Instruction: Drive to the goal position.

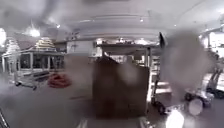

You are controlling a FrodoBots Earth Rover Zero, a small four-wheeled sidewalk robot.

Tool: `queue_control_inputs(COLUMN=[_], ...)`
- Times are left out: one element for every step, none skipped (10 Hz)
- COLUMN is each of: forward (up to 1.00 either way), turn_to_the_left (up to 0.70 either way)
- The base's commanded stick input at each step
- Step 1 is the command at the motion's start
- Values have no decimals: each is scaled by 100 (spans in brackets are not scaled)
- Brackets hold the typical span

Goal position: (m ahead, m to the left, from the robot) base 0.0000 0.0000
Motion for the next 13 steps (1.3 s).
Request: queue_control_inputs(forward=[45, 45, 45, 45, 45, 45, 27, 2, 0, 45, 45, 45, 27], turn_to_the_left=[-27, -27, -4, 0, 0, 0, 0, 0, 0, 0, 0, 0, 0])
